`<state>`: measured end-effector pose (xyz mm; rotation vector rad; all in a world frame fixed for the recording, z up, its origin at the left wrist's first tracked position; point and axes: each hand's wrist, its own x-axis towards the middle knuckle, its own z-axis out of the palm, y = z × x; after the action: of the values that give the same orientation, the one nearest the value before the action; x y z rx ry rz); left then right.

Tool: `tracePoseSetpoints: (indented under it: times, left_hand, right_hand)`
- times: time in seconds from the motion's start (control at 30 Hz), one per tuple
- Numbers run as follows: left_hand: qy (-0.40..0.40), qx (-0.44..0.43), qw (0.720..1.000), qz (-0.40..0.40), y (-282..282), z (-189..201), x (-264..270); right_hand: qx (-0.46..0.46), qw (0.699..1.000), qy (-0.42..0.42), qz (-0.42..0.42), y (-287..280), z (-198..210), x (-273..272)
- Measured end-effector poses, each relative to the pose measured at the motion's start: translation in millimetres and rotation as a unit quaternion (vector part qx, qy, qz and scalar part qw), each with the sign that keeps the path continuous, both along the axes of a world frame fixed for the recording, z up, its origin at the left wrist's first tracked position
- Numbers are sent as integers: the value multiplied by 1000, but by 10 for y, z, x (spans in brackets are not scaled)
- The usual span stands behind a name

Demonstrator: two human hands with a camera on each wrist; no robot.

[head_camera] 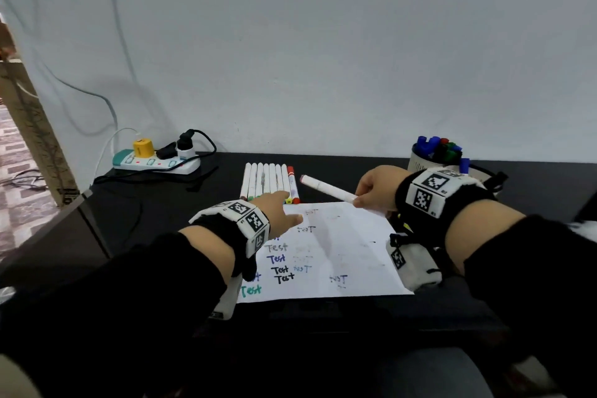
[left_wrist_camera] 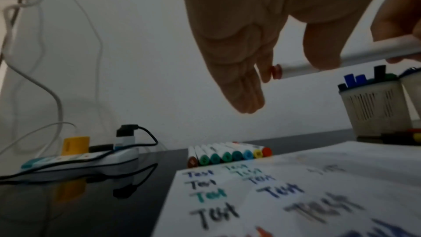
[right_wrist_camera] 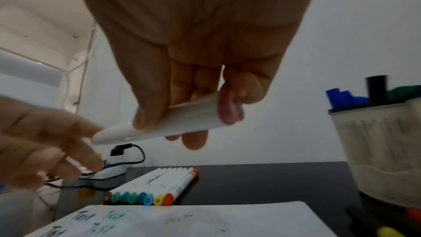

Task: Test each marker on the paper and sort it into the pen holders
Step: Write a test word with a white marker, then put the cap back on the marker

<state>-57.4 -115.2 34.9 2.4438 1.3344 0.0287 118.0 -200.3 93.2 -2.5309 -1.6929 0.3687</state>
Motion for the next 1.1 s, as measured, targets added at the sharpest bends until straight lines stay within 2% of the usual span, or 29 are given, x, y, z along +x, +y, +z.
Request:
tracePoseSetpoints:
  times: [0.1,0.23,0.33,0.47,0.8,0.9,1.1]
  left_hand:
    - [107,2,994,-37,22,-196,171]
    - [205,9,978,-47,107,-405,269]
    - [236,3,971,-42,161,-499,306]
    - [253,7,966,-45,202,-560,334]
    - [279,13,959,-53,237,-600,368]
    - [280,10,958,-54,239,-597,364]
    - [276,5,960,-52,217,-582,354]
  right_hand:
    - [-39,996,23,-75,-49,-92,202]
    - [-61,987,51,-143,-95,-321,422]
    - [-102,978,64,-170,-126,-497,476]
    - [-101,971,77,-203,-185,-567,445]
    - [-120,979,-61,-152,-130,-715,524]
    - [-152,975,-75,-141,-112,-684,520]
    - [-143,980,-102,-89,-118,-711,505]
